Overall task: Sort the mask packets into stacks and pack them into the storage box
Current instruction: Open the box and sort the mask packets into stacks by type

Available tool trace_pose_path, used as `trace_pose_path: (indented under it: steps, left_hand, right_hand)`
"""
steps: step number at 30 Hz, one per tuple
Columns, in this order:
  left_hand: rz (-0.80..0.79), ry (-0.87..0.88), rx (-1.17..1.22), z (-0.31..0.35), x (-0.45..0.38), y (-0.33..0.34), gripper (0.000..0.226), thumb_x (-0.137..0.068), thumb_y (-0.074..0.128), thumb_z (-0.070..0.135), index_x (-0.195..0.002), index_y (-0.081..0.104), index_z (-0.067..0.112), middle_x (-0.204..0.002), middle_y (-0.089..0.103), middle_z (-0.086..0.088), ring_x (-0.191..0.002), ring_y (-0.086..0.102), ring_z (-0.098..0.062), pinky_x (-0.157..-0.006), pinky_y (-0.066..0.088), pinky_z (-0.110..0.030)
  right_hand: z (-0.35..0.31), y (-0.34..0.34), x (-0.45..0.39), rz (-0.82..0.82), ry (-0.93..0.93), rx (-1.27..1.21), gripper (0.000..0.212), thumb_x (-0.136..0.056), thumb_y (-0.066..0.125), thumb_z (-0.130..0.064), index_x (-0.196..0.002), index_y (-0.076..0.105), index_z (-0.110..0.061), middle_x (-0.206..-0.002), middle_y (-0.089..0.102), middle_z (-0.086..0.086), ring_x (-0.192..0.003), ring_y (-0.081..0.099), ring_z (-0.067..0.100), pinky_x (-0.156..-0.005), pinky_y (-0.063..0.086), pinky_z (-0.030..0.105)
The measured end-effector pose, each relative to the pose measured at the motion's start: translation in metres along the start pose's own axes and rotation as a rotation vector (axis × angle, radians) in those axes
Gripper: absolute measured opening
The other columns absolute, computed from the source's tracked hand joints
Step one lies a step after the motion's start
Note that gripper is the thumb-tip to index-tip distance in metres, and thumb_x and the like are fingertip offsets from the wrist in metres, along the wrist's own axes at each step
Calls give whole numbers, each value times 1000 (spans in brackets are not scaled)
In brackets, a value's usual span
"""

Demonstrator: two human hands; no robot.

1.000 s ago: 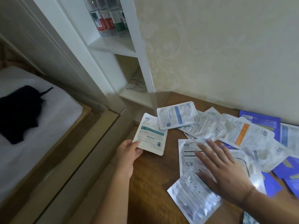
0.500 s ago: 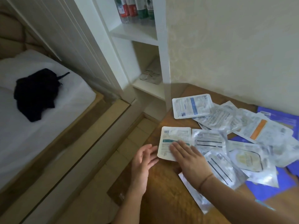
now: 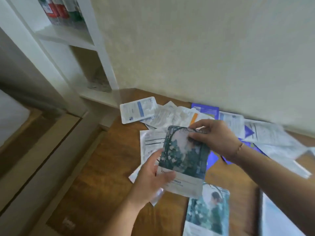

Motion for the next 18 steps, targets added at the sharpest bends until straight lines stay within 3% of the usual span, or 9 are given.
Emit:
trace_pose_path:
  steps: [3, 6, 8, 10, 14, 18]
  left_hand:
    - [90, -129, -43, -41, 26, 36, 75, -79, 75, 8, -138, 37, 34, -120, 67, -3, -103, 69, -16, -76, 58, -30]
    - [105, -239, -315, -93, 56, 57, 92, -71, 86, 14, -139, 33, 46, -113, 70, 10, -95, 69, -4, -82, 58, -28]
    - [96, -313, -515, -120, 69, 65, 101, -67, 88, 29, -138, 21, 57, -111, 69, 15, -91, 66, 3, -81, 52, -12]
    - [107, -311, -689, -129, 74, 69, 106, -70, 84, 36, -144, 12, 53, -118, 63, 13, -96, 62, 3, -78, 43, -2]
    - [67, -205, -960, -125, 77, 80, 109, -80, 74, 46, -153, -5, 29, -141, 40, 9, -124, 47, -7, -95, 32, -10]
    - [-21, -119, -1201, -116, 77, 89, 99, -85, 56, 64, -154, -7, 30, -147, 15, 15, -121, 46, -5, -95, 37, -17]
  right_hand:
    - [60, -18, 37, 65, 150, -23, 7, -79, 79, -23, -78, 72, -22, -63, 72, 3, -56, 55, 13, -48, 45, 23]
    - [120, -4, 80, 12, 254, 110, 8, -78, 77, -33, -74, 72, -28, -75, 74, 6, -66, 63, 13, -69, 55, 31]
    - [147, 6, 100, -9, 286, 224, 9, -78, 74, -40, -73, 73, -32, -74, 73, -1, -73, 67, 14, -73, 54, 36]
    - [162, 7, 116, 25, 335, 279, 12, -80, 72, -41, -81, 76, -29, -75, 71, -7, -77, 66, 13, -70, 52, 30]
    - [173, 8, 131, 100, 353, 359, 14, -82, 68, -41, -87, 75, -29, -79, 69, -10, -80, 63, 14, -67, 49, 27]
    - [176, 6, 131, 139, 282, 437, 11, -82, 68, -37, -85, 72, -27, -79, 54, -16, -92, 58, 18, -68, 41, 26]
Point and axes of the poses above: each hand's wrist, its own x-axis away from the middle knuckle, its own y-axis out of the palm, z = x × y, the point moved 10 cm from there along -x, towards the middle knuckle
